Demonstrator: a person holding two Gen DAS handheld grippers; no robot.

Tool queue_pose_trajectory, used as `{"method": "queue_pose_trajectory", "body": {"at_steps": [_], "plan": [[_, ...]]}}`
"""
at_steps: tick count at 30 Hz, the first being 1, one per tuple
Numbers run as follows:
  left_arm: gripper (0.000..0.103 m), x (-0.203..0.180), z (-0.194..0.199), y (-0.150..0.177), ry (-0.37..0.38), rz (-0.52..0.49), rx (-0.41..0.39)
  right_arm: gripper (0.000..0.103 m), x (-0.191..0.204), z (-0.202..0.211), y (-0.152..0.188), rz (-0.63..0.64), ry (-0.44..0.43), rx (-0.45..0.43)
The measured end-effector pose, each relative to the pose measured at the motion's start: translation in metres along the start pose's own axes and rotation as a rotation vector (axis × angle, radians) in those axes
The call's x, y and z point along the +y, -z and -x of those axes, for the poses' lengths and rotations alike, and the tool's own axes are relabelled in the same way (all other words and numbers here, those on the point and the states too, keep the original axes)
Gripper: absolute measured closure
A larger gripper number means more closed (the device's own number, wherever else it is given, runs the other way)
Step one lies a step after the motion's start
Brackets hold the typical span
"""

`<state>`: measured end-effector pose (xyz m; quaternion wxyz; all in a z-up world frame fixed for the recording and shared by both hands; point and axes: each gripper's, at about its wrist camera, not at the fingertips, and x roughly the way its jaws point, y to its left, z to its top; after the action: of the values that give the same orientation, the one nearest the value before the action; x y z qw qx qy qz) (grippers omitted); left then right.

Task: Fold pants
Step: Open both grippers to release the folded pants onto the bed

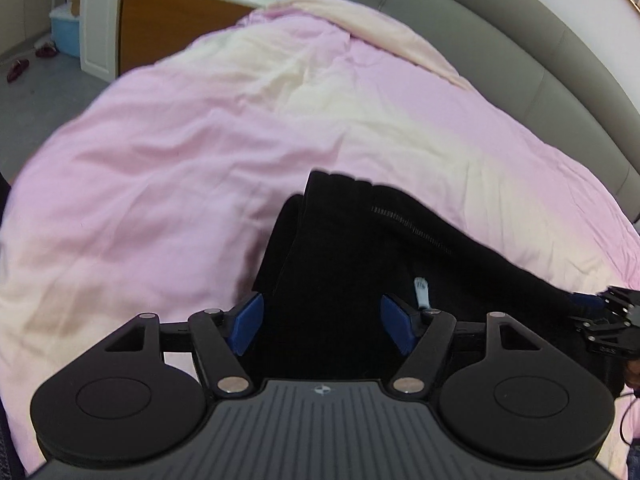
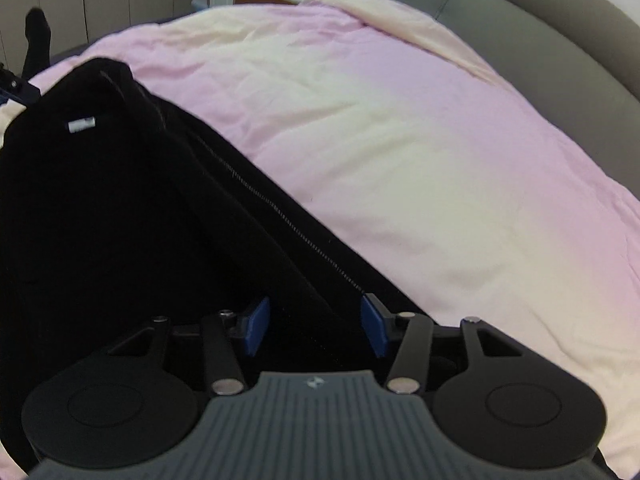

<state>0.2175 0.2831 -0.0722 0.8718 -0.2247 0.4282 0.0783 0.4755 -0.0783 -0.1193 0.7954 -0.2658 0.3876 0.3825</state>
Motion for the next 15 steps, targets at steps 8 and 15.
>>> {"method": "queue_pose_trajectory", "body": {"at_steps": [8,15], "plan": [[0.024,-0.006,-0.005,0.008,-0.038,-0.1,0.065,0.099,-0.022,0.013,-0.026,-0.124,0.138,-0.078],[0.018,0.005,-0.017,0.013,-0.049,-0.092,0.13,0.077,-0.018,-0.058,-0.028,-0.124,0.24,0.059]]}}
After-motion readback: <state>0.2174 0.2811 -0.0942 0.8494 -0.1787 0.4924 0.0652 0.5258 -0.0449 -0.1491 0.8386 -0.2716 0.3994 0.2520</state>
